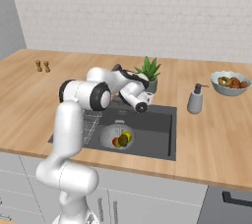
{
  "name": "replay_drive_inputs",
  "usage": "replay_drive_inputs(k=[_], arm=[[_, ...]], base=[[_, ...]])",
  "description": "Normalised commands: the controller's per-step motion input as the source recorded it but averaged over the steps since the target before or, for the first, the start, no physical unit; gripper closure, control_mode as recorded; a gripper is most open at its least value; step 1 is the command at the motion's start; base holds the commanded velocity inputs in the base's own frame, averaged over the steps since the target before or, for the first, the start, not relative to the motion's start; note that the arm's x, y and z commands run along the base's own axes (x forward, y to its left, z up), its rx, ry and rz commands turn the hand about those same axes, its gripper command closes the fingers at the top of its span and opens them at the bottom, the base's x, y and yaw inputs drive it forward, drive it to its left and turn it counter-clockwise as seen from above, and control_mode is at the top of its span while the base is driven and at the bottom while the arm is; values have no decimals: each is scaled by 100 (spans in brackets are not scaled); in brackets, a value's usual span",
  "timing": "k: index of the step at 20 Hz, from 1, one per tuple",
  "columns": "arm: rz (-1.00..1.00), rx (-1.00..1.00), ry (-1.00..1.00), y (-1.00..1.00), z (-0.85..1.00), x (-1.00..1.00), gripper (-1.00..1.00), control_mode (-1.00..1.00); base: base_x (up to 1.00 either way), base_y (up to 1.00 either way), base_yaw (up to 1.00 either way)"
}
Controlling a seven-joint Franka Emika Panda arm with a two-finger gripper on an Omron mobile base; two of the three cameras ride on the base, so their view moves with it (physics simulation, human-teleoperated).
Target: Put the colander in the sink, put the pear, mango, mango in the colander, and turn on the sink faucet and pour water over the colander.
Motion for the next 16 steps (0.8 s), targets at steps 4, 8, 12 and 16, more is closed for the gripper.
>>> replay_drive_inputs(k=[4,8,12,16], arm=[[0,0,0,-84,0,0,-100,-100],[0,0,0,-79,0,0,-100,-100],[0,0,0,-60,0,0,-100,-100],[0,0,0,-51,0,0,-100,-100]], base=[[0,0,0],[0,0,0],[0,0,0],[0,0,0]])
